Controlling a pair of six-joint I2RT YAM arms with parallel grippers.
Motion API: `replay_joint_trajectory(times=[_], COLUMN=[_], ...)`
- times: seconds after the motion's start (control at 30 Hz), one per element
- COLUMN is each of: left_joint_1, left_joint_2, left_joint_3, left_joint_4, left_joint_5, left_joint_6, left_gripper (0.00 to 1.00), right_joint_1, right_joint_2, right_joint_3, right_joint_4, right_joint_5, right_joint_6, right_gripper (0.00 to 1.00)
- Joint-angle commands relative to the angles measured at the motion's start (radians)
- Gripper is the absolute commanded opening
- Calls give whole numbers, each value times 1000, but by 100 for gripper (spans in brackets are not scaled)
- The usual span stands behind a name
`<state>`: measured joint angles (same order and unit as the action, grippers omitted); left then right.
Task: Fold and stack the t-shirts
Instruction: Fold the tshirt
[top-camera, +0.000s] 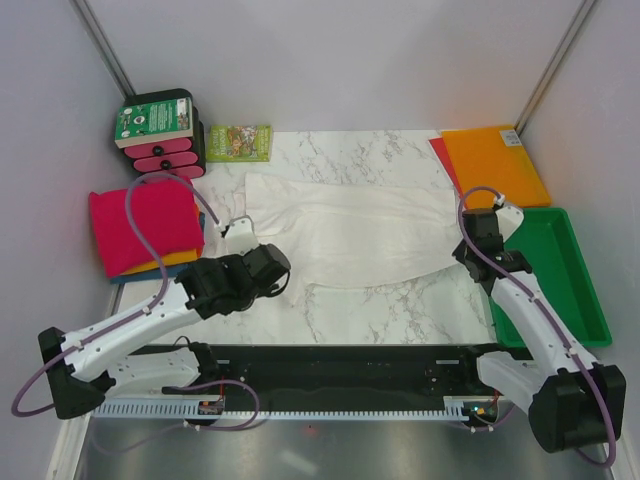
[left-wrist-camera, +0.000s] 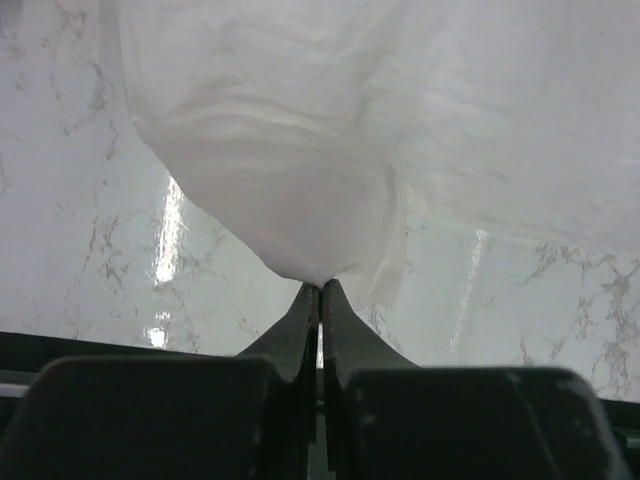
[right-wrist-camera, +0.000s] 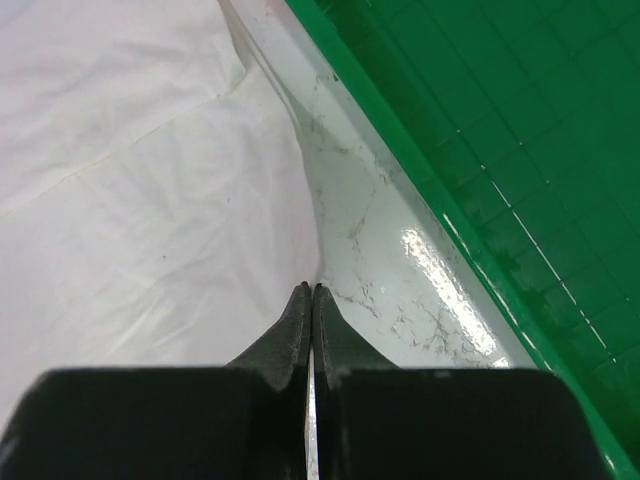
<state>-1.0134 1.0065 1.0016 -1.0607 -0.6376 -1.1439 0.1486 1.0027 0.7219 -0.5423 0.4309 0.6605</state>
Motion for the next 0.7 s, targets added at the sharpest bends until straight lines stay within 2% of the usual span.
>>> replay_joint_trajectory(times=[0.0,0.13,0.33,0.67], left_joint_1=[97,252,410,486], left_joint_2=[40,63,138,317], left_joint_3=[29,19,58,178], left_joint_4=[102,186,271,352], left_joint_5=[-47,21,55,67], left_joint_6=[165,283,394,455], left_gripper=[2,2,2,2], right_joint_1=[3,5,3,2], right_joint_2=[57,106,203,321], right_joint_3=[37,28,40,143], right_joint_4=[19,59,120,171], right_joint_5=[26,32,48,72], right_joint_6=[7,21,36,57], right_gripper=[0,0,0,0])
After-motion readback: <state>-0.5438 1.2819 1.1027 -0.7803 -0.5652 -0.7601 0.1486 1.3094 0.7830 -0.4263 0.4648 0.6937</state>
